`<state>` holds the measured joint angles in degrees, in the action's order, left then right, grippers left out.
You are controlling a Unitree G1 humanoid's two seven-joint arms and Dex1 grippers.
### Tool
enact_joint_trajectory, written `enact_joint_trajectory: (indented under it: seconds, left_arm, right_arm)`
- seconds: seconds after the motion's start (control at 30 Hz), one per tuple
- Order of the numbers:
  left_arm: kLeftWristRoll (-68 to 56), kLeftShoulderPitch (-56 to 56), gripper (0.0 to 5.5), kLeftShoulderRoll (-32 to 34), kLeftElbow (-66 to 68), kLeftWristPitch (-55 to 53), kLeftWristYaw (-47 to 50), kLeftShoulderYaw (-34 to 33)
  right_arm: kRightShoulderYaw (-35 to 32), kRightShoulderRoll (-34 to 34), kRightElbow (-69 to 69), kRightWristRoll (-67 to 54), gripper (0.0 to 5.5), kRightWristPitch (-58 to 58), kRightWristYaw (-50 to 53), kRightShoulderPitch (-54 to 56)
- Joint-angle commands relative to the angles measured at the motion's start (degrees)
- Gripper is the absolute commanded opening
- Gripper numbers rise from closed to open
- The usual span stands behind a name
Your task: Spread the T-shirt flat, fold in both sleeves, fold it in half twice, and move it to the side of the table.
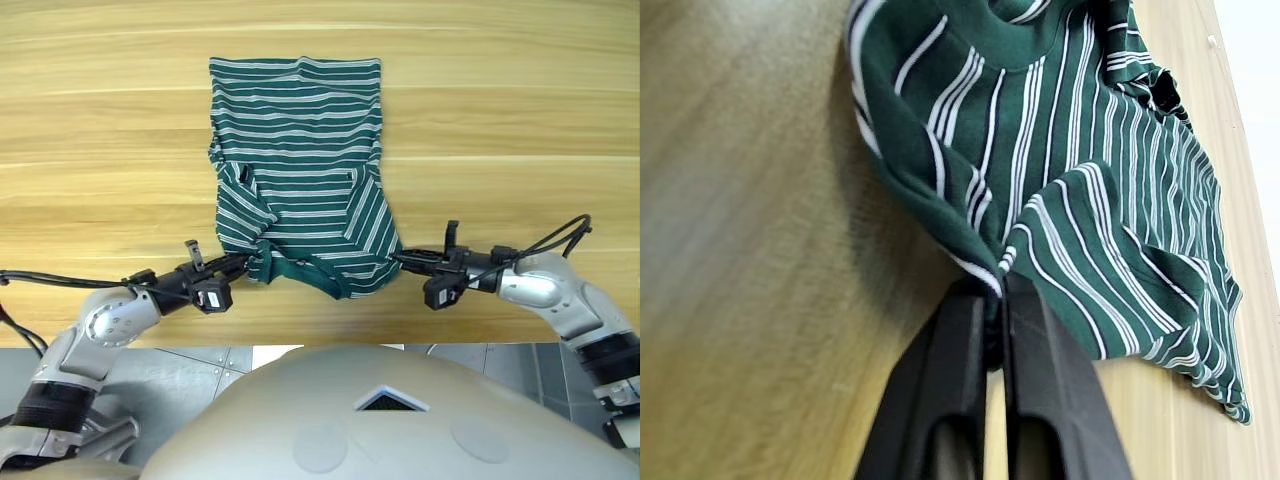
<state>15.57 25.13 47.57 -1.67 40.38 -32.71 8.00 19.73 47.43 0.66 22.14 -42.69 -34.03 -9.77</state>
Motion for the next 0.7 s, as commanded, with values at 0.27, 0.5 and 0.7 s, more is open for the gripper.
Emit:
enact_joint_trajectory:
  seconds: [0.27, 0.5, 0.7]
  left_arm:
    - [-3.0, 15.6, 0.12, 1.4, -8.5, -1.5, 0.9, -5.4]
    - [-5.4, 21.3, 0.12, 0.2, -12.6, -0.9, 1.7, -10.5]
    - [-9.6, 18.6, 0.12, -1.2, -14.5, 0.0, 1.5, -11.2]
  right_arm:
    - [-10.4, 3.8, 6.3, -7.2, 0.02, 3.6, 2.2, -11.2]
    - [-13.0, 4.0, 11.0, -10.2, 0.02, 4.4, 1.7, -16.2]
    - [-13.3, 1.3, 15.0, -15.0, 0.02, 5.0, 1.5, -15.7]
